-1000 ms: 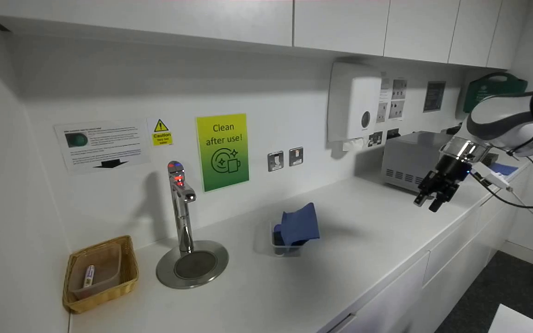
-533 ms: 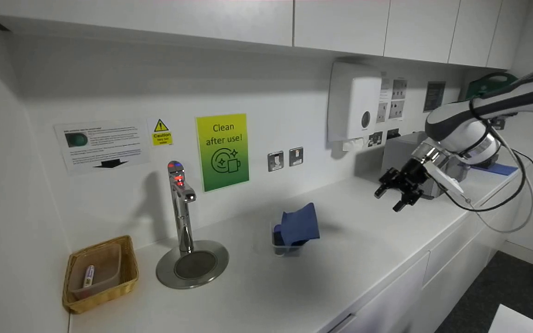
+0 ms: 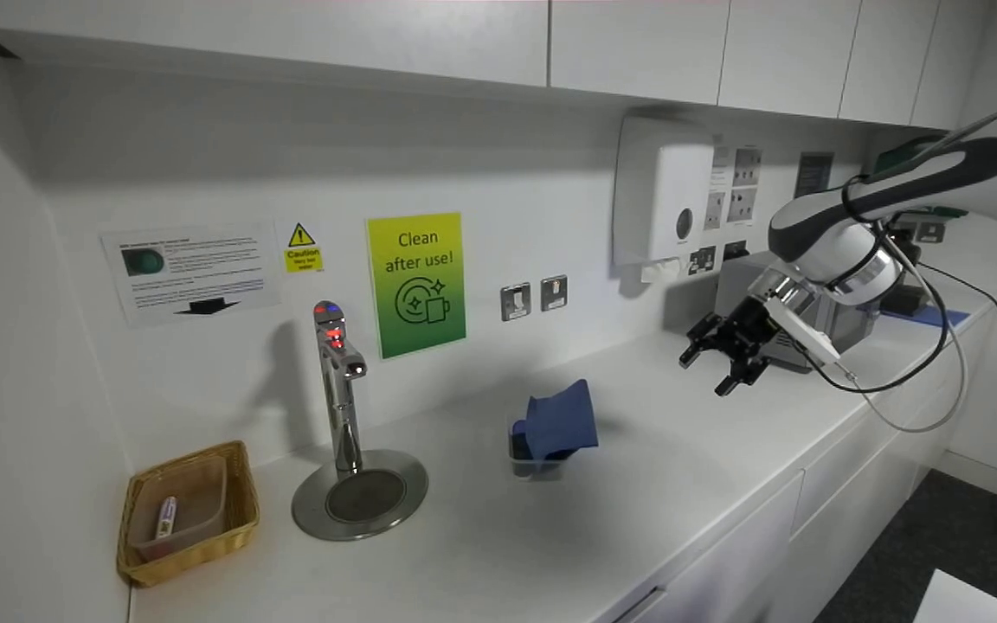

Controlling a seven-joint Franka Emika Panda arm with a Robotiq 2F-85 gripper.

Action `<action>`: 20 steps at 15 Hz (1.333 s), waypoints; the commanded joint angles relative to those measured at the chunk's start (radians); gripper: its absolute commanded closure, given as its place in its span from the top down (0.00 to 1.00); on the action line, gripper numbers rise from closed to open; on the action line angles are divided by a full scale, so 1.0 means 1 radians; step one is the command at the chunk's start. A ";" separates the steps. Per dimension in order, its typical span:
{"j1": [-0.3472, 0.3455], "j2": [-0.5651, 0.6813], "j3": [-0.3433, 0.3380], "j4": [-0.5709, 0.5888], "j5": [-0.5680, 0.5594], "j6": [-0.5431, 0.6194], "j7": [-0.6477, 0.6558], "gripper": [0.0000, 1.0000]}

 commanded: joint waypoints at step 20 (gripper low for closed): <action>-0.010 0.300 0.205 0.216 0.274 0.186 0.106 1.00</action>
